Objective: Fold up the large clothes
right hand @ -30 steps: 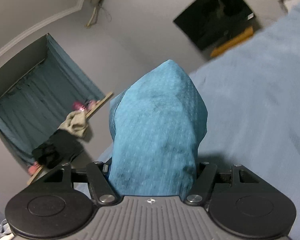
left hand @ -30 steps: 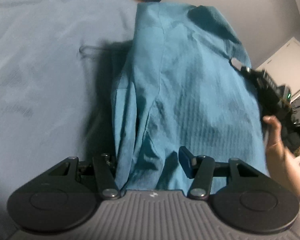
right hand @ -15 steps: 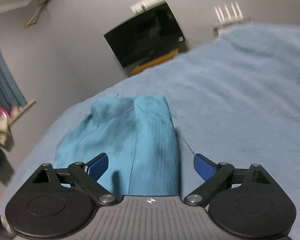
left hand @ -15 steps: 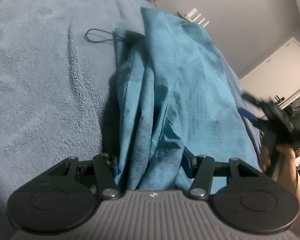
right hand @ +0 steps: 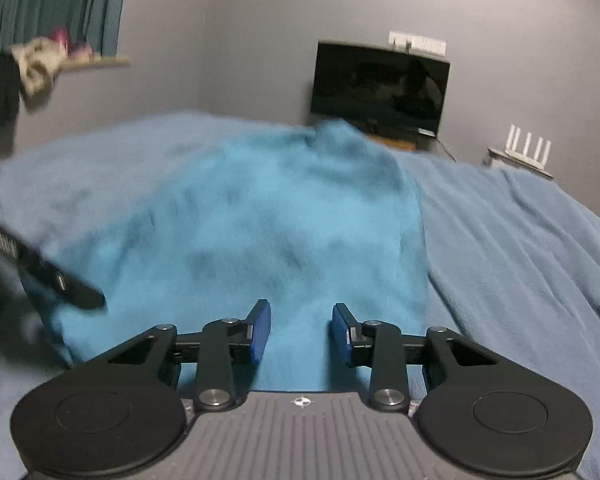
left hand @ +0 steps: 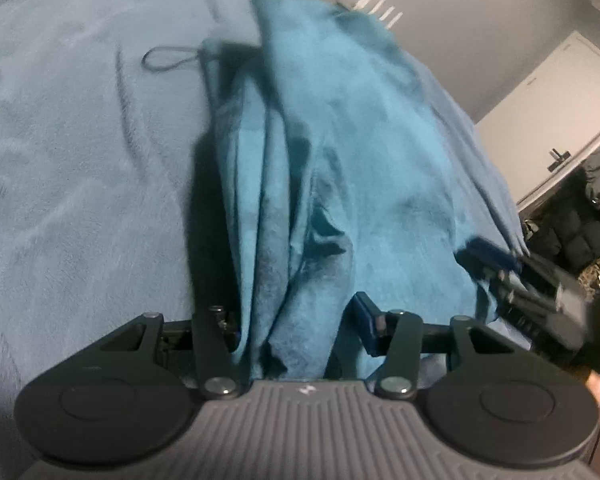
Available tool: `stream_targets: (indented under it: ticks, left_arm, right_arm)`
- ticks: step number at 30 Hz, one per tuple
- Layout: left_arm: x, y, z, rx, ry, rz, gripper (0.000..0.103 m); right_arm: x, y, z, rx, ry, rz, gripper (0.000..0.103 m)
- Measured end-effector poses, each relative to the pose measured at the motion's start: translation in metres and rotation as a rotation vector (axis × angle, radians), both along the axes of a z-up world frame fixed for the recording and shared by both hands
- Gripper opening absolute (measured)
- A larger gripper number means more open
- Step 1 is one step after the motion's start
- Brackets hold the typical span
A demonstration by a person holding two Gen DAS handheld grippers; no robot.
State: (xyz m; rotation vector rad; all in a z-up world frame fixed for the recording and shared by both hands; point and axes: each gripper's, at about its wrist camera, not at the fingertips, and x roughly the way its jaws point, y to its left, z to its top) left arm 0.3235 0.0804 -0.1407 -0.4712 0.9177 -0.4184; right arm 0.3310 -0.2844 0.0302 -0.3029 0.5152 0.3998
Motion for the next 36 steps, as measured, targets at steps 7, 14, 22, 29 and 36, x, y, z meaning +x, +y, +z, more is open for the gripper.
stream_targets:
  ticks: [7,14,22,29,36]
  left_arm:
    - [-0.016,0.027,0.022,-0.018,-0.086,0.11,0.05]
    - [-0.04,-0.001,0.057,0.016,-0.363,0.076,0.054]
    - [-0.025,-0.049,0.019,0.172,-0.327,-0.045,0.054]
    - [-0.011,-0.053,0.008,0.249,-0.295,-0.088,0.045]
    - [-0.006,-0.047,0.006,0.243,-0.254,-0.1,0.036]
  right_arm:
    - [-0.03,-0.038,0.009,0.072,-0.002,-0.178,0.061]
    - [-0.06,-0.038,-0.008,-0.053,0.086,-0.228,0.067]
    - [-0.051,-0.011,-0.039,-0.074,0.018,-0.281,0.072]
    - [-0.045,-0.023,-0.048,-0.057,0.037,-0.326,0.061]
    - [-0.041,-0.06,-0.052,0.02,0.139,-0.383,0.064]
